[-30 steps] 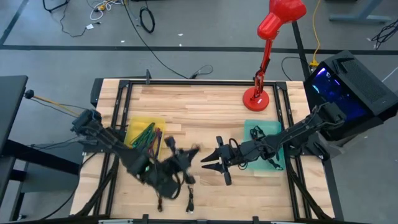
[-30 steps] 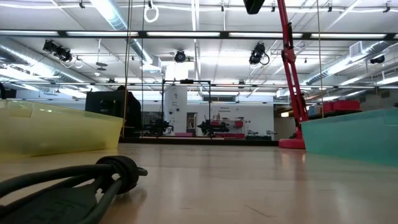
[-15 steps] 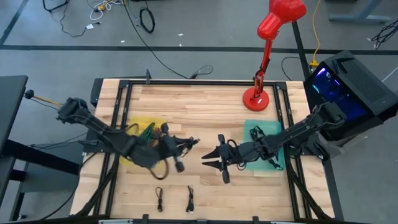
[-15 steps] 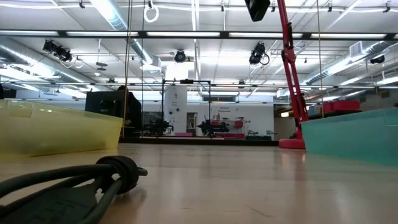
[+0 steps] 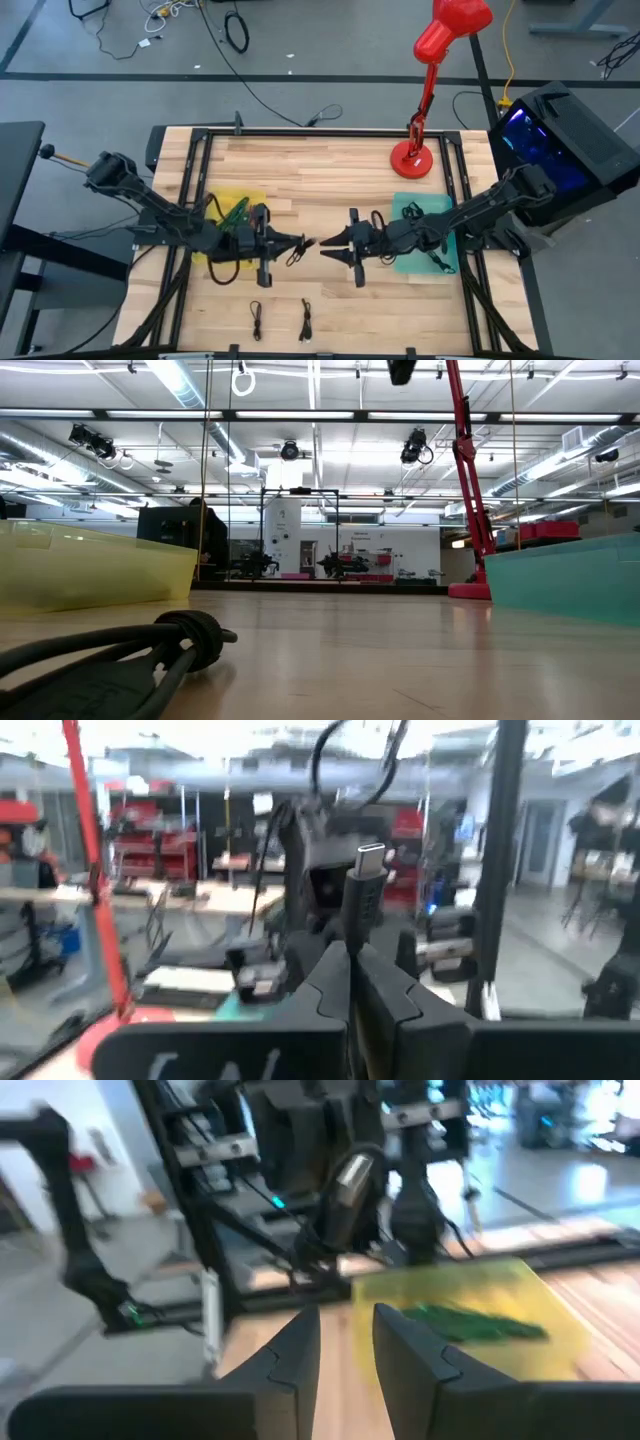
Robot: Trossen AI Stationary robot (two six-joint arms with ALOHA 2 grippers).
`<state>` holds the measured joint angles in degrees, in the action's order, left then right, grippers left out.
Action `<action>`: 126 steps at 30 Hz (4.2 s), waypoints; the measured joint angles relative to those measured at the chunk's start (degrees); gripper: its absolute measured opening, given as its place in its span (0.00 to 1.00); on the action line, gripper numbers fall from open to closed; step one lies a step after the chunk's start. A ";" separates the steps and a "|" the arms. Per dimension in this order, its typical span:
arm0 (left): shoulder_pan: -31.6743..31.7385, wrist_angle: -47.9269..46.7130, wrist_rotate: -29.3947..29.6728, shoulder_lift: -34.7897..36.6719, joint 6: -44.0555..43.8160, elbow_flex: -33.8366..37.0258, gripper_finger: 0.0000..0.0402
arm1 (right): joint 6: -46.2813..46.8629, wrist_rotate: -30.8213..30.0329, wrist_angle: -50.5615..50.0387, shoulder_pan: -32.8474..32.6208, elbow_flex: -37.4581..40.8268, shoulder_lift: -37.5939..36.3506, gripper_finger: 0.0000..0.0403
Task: Pick & Place USB Port
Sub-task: Put the black charger cable into the green bin
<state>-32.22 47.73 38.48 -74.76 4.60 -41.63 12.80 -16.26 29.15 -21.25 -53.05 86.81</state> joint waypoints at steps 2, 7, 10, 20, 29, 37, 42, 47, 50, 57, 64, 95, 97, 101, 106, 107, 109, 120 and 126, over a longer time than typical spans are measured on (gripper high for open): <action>0.57 3.89 -1.30 -1.17 1.48 -0.07 0.01 | -0.25 2.30 3.84 0.23 -0.01 0.75 0.25; 2.33 6.18 -2.79 -3.87 2.06 -0.07 0.01 | -1.02 5.66 7.35 0.97 -0.05 2.97 0.25; 3.42 8.79 -4.55 -5.09 2.06 -0.07 0.01 | -0.42 6.32 7.78 1.53 -0.03 3.05 0.25; 5.45 13.67 -8.30 -6.62 1.90 -0.07 0.01 | -0.25 6.81 7.75 1.72 -0.03 3.06 0.25; 6.98 14.42 -8.40 -6.65 2.12 -0.11 0.01 | -0.25 6.78 8.35 1.72 -0.01 3.06 0.25; 7.68 14.75 -9.90 -6.65 1.40 -0.11 0.01 | -0.25 6.75 8.56 1.69 0.03 3.05 0.25; 7.68 15.61 -10.25 -9.40 1.06 -1.77 0.01 | -0.25 6.74 8.60 1.69 0.08 3.05 0.25; 7.68 15.40 -9.82 -14.25 3.50 -6.14 0.01 | -0.25 6.81 8.36 1.67 0.10 3.08 0.25; 7.81 14.17 -10.16 -15.34 4.14 -8.13 0.01 | -0.06 6.81 8.11 1.67 0.10 3.08 0.25; 8.05 8.14 -5.43 -14.32 5.13 -8.61 0.01 | -0.88 8.22 6.19 1.67 0.10 3.08 0.25; 8.05 6.51 -7.02 -14.32 4.92 -8.63 0.01 | -1.46 7.87 6.14 1.67 0.10 3.08 0.25; 6.85 0.56 -5.67 -11.74 2.14 -8.52 0.01 | -3.55 5.85 2.28 4.15 0.08 2.68 0.25; 6.92 0.08 -4.52 -11.74 2.10 -8.52 0.01 | -4.30 6.99 2.25 4.12 0.08 2.50 0.25; 6.92 0.23 -4.49 -11.74 2.37 -8.52 0.01 | -5.08 6.75 2.35 4.25 0.08 2.45 0.25; 6.92 0.24 -4.63 -10.90 2.51 -8.52 0.01 | -6.08 5.29 1.51 5.33 0.08 2.14 0.25; 6.92 0.12 -4.64 -10.81 2.61 -8.52 0.01 | -6.17 5.32 1.60 5.63 0.06 2.00 0.25; 6.75 -0.25 -4.94 -10.19 2.89 -8.52 0.01 | -6.44 5.35 1.04 6.15 0.06 1.42 0.25; 6.60 -0.21 -5.36 -9.86 3.15 -8.57 0.01 | -6.35 13.90 2.86 6.55 -0.03 -0.33 0.26; 6.61 -0.18 -5.01 -9.40 3.97 -8.55 0.01 | -5.95 13.69 1.13 6.76 -0.03 -0.35 0.32</action>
<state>-25.61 47.55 33.47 -84.16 8.57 -50.18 6.85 -2.57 30.28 -14.48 -53.08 86.46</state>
